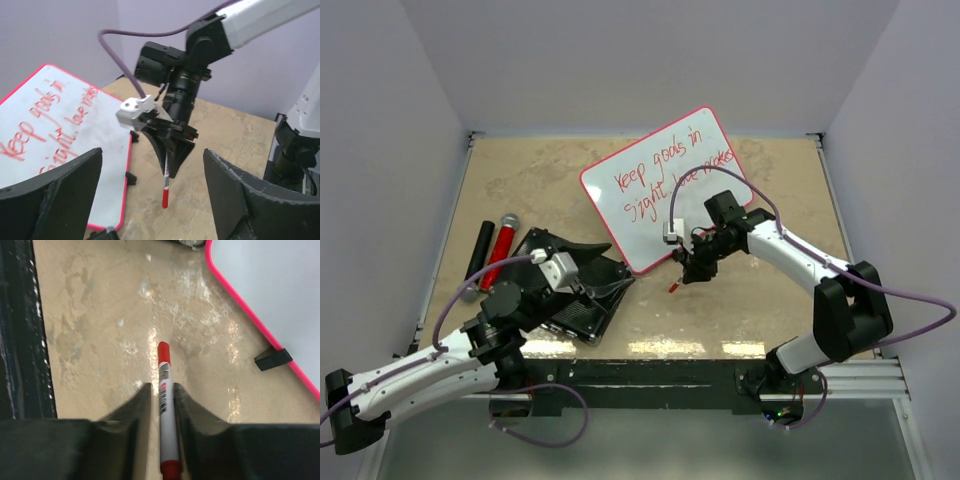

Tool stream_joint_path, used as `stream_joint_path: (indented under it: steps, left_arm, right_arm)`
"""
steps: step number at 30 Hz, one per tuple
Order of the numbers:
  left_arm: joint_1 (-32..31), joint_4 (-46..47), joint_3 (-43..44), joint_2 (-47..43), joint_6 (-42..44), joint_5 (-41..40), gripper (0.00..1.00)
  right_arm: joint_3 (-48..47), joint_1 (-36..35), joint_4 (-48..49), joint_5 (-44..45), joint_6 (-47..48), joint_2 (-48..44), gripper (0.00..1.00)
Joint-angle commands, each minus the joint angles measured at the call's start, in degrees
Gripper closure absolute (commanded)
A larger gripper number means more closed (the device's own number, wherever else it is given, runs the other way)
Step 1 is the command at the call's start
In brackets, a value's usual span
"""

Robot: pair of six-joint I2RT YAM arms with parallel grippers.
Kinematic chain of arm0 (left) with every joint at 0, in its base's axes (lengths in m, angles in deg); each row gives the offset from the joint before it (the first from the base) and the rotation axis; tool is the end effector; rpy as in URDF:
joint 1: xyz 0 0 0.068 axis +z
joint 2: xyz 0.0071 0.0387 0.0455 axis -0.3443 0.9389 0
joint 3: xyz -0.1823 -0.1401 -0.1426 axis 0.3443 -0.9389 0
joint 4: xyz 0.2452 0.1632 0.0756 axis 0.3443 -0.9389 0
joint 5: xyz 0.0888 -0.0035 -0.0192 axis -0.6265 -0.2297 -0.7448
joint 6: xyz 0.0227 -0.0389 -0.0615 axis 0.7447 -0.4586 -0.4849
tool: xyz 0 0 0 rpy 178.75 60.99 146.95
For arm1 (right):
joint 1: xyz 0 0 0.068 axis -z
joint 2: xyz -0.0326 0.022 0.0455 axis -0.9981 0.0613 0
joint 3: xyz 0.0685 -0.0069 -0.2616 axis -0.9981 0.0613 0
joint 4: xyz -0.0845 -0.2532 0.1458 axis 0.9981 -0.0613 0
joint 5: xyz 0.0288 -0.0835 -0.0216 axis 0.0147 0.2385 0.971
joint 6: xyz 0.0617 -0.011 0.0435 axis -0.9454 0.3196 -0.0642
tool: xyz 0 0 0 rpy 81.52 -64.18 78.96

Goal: Write a sentence on the whiteboard
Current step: Put down the whiteboard marker at the center of the board, then reset both arms

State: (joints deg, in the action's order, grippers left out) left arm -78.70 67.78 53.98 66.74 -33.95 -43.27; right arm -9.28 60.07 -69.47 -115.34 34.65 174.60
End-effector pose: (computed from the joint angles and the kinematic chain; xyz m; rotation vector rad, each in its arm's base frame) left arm 0.1216 -0.1991 0.3008 0.6669 1.2268 -0.8844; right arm 0.2760 0.1844 0.1841 -1.6534 1.9232 0.8445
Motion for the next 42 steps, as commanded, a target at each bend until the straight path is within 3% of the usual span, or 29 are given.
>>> stream_joint_path:
  steps: [1, 4, 6, 9, 11, 12, 15, 17, 18, 21, 23, 26, 29, 42]
  left_arm:
    - [0.56, -15.17, 4.50, -2.69, -7.31, -13.20, 0.11]
    - [3.79, -21.23, 8.72, -0.32, -10.21, -14.62, 0.06]
    - [8.53, -22.74, 12.06, 1.78, -14.60, -8.94, 0.03]
    - [25.80, -20.37, 14.87, 3.98, -18.47, 6.08, 0.02]
    - [32.87, -19.50, 18.65, 6.61, -21.72, 16.89, 0.02]
    - [40.04, -19.49, 20.05, 10.19, -22.95, 20.76, 0.02]
    - [48.96, -17.65, 22.96, 15.05, -27.09, 32.91, 0.02]
    - [49.51, -18.52, 23.14, 14.54, -23.69, 31.10, 0.01]
    - [49.51, -18.96, 22.88, 14.02, -22.36, 29.78, 0.01]
    - [49.51, -20.89, 21.74, 11.91, -18.05, 25.81, 0.01]
    - [49.51, -21.94, 20.77, 11.11, -14.88, 24.15, 0.00]
    - [49.51, -22.57, 19.11, 10.50, -12.06, 21.33, 0.00]
    - [49.51, -20.03, 16.03, 10.23, -11.71, 22.11, 0.00]
    - [49.43, -21.25, 13.04, 9.61, -10.57, 20.27, 0.00]
  right_arm:
    - [0.07, 1.54, 1.35, 2.17, -0.84, -1.25, 0.58]
    - [-1.59, 5.22, 0.30, 3.04, -0.93, -3.97, 0.37]
    - [-5.44, 10.21, -2.32, 3.31, 0.21, -6.86, 0.28]
    - [-12.63, 15.68, -7.24, 3.74, 2.15, -10.20, 0.19]
    - [-15.21, 18.22, -7.97, 4.45, 1.72, -12.49, 0.18]
    - [-16.18, 19.02, -6.84, 5.58, 1.01, -15.29, 0.16]
    - [-13.40, 20.61, 3.13, 9.71, -7.49, -21.27, 0.12]
    - [-8.57, 21.14, 10.01, 16.55, -17.20, -28.21, 0.06]
    - [-6.71, 21.23, 18.49, 19.71, -21.80, -30.93, 0.02]
    - [0.24, 21.76, 32.31, 32.28, -37.28, -39.64, 0.01]
    - [0.61, 21.76, 35.35, 42.31, -45.52, -40.98, 0.01]
    - [-3.34, 21.67, 31.86, 50.56, -46.45, -38.26, 0.01]
    - [-1.96, 21.76, 32.37, 52.17, -46.45, -39.04, 0.01]
    - [12.98, 22.02, 44.49, 52.26, -48.83, -40.45, 0.01]
